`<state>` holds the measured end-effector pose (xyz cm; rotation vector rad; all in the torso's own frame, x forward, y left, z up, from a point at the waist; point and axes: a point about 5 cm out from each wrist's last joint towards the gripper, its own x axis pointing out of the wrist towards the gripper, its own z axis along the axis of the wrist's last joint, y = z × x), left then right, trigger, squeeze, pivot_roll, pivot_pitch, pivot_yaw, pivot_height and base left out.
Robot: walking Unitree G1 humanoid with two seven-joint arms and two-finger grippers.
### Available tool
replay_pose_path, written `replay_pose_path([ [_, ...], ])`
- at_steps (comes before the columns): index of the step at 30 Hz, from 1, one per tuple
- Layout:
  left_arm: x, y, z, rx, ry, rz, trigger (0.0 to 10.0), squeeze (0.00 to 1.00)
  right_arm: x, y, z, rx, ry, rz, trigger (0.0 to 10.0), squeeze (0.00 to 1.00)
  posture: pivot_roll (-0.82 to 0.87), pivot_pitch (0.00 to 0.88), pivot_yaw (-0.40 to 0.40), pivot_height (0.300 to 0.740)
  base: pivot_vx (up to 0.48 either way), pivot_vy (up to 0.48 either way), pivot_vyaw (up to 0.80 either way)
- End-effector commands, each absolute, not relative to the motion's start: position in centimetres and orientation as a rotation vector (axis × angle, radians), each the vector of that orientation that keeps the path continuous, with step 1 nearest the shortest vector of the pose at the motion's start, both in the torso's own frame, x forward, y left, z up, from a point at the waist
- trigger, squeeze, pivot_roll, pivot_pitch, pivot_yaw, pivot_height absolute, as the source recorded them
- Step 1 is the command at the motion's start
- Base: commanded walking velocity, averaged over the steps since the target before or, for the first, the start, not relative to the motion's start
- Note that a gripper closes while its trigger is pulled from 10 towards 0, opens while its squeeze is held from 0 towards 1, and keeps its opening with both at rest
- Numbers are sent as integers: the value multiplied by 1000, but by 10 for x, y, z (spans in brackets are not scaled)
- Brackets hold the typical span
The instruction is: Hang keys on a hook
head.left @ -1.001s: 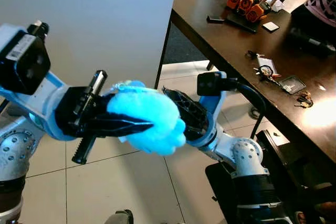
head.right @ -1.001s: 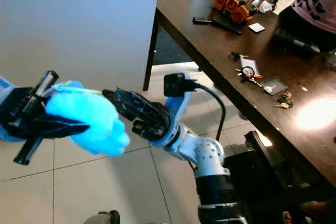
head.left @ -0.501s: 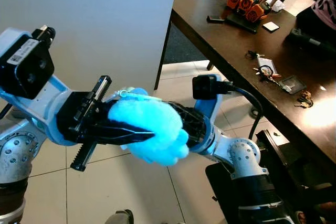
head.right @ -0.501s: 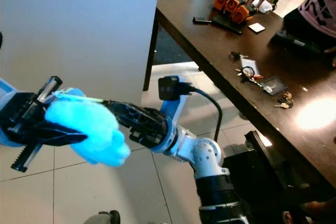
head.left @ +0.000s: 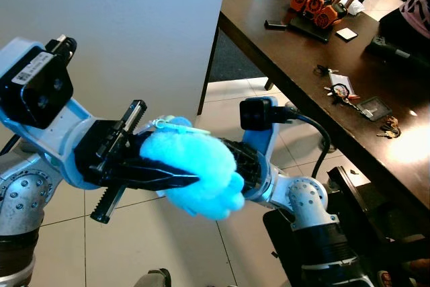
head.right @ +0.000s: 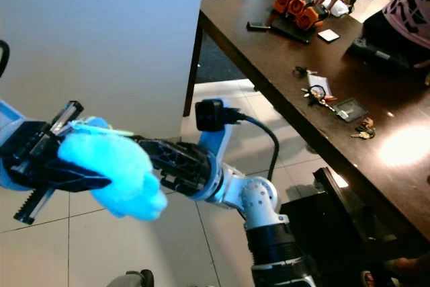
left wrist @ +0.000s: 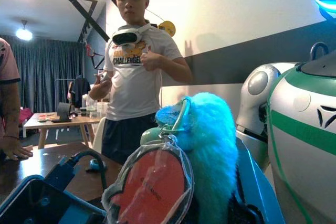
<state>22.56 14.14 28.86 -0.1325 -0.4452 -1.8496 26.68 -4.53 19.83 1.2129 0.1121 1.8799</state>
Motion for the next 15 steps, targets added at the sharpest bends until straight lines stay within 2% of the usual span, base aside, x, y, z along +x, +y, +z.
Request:
replay_pose_path([
  [1, 221, 137, 287, -126, -436, -1879, 10000, 0, 268, -46, 198, 1219, 110, 1880, 10000, 0, 206, 49, -50, 740, 0, 0, 0],
  [4, 221, 137, 287, -128, -436, -1880, 10000, 0, 268, -45, 198, 1219, 106, 1889, 10000, 0, 209, 45, -52, 740, 0, 0, 0],
  [5, 221, 137, 287, -128, -436, -1880, 10000, 0, 268, -45, 199, 1220, 105, 1895, 9451, 0, 209, 46, -52, 740, 0, 0, 0],
  [6, 221, 137, 287, -128, -436, -1880, 10000, 0, 268, -45, 199, 1220, 105, 1895, 9451, 0, 209, 46, -52, 740, 0, 0, 0],
  [7, 220, 136, 287, -128, -437, -1882, 10000, 0, 267, -45, 199, 1222, 111, 1909, 7373, 0, 211, 46, -54, 740, 0, 0, 0],
  [10, 220, 136, 287, -129, -437, -1883, 10000, 0, 267, -44, 199, 1222, 119, 1919, 7373, 0, 211, 46, -54, 740, 0, 0, 0],
  [11, 221, 136, 287, -130, -438, -1885, 10000, 0, 265, -44, 198, 1223, 134, 1933, 5176, 0, 212, 45, -55, 740, 0, 0, 0],
  [14, 221, 136, 288, -133, -440, -1889, 10000, 0, 262, -42, 196, 1224, 171, 1963, 4902, 0, 211, 47, -56, 740, 0, 0, 0],
  [15, 221, 136, 288, -134, -442, -1891, 10000, 0, 261, -41, 195, 1225, 184, 1975, 4431, 0, 211, 47, -56, 740, 0, 0, 0],
])
